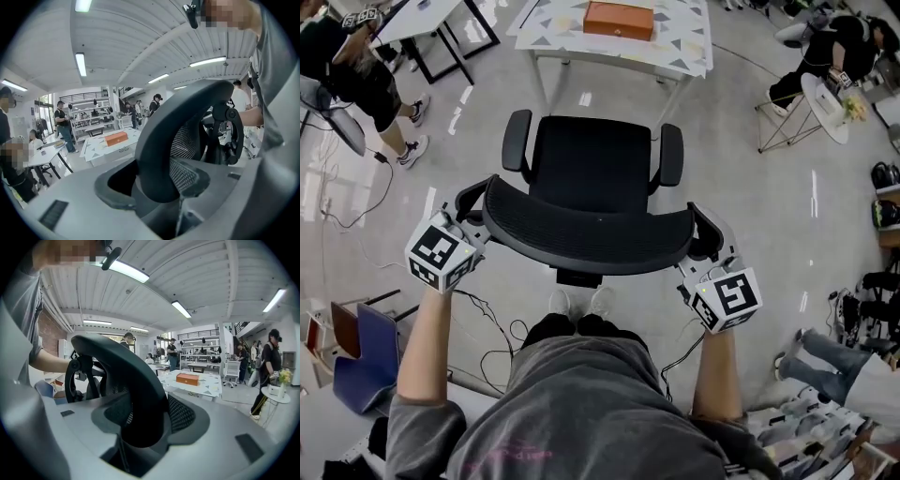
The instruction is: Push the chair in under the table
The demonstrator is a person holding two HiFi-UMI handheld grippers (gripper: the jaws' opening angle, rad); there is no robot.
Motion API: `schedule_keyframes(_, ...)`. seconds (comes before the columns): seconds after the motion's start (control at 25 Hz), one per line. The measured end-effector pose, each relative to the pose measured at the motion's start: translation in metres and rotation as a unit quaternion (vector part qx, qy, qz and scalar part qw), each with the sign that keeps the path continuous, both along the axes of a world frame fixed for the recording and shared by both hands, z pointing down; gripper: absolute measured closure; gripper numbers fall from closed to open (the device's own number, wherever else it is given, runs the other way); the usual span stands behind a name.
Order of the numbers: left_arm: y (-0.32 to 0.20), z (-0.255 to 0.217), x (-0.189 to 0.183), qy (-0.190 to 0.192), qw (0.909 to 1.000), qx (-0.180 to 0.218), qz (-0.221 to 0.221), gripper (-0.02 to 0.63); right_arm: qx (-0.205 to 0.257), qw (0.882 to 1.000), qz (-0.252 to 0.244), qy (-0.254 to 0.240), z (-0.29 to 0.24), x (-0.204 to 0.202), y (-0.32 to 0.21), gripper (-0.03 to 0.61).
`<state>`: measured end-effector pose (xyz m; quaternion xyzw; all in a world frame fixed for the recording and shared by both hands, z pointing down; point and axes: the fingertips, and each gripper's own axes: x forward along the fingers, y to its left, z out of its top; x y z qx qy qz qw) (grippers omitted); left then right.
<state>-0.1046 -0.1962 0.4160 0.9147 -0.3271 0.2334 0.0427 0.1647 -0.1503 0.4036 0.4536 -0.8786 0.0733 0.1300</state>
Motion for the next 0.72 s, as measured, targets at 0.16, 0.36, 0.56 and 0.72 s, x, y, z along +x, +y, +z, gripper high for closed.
schedule_keyframes(0.16,-0.031,-0.002,-0.001,-0.001,1.0000,0.000,-0.001,0.393,0.003,1.000,-0.009,0.003,-0.001,0.000,-0.028,0.341)
schedule_keyframes(0.36,-0.071,0.001,0.000,0.003,1.0000,0.001,0.006,0.393,0.002,1.000,-0.014,0.003,0.001,0.000,-0.064,0.344)
schedule_keyframes(0.56,-0.113,0.002,-0.001,0.013,0.9997,0.000,0.022,0.393,0.002,1.000,0.000,-0.001,0.000,-0.002,-0.097,0.347)
schedule_keyframes(0.72,-0.145,0.001,0.005,0.021,0.9991,-0.004,0.035,0.393,-0.006,1.000,0.016,-0.001,0.001,0.003,-0.124,0.347)
